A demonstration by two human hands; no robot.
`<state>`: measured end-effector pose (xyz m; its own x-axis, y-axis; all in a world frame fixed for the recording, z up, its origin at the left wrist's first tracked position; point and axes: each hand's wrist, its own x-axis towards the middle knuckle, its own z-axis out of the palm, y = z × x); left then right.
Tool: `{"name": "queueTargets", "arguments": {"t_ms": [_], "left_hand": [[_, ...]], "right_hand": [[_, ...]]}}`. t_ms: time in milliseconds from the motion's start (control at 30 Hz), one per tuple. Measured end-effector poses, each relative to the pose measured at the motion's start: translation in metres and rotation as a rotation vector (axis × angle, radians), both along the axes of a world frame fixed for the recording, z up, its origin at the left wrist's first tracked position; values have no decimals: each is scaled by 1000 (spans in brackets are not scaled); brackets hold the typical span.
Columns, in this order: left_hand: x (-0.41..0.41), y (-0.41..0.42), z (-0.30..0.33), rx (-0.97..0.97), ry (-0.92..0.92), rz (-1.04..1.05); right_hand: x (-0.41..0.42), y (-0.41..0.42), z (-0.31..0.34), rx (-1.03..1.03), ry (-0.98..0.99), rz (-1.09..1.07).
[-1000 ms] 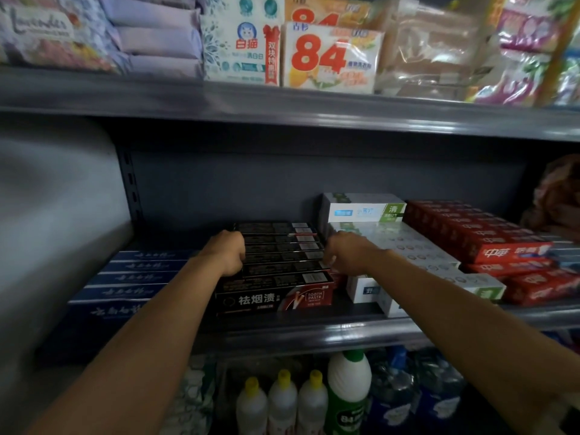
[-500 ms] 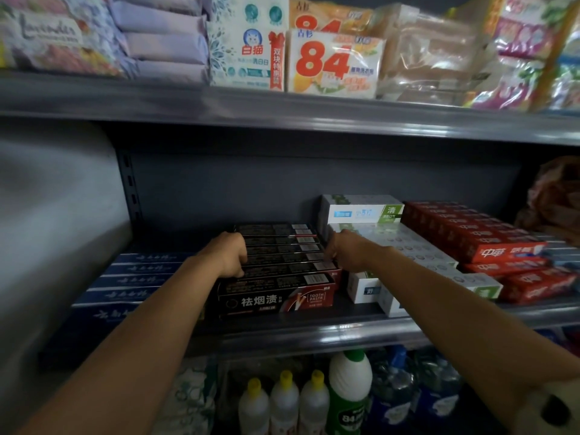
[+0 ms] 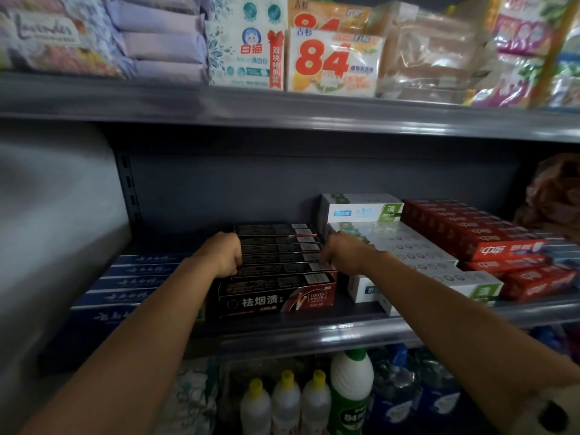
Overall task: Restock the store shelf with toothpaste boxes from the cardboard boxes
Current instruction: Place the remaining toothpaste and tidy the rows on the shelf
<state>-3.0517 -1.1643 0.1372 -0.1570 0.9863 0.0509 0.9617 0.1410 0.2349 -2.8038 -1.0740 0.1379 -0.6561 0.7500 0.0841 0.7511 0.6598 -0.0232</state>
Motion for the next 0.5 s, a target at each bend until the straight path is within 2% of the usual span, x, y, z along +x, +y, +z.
{"name": "queueTargets", "arguments": {"t_ms": [133,367,500], "left_hand": [[-2,0,-1,-22,2,-14],[-19,3,3,-23,32,4],[-21,17,3,-4,60,24]], "right_hand": [[2,-1,5,0,-14,-3],[7,21,17,20,-22,-141],[-1,32,13,14,-55,-125]]}}
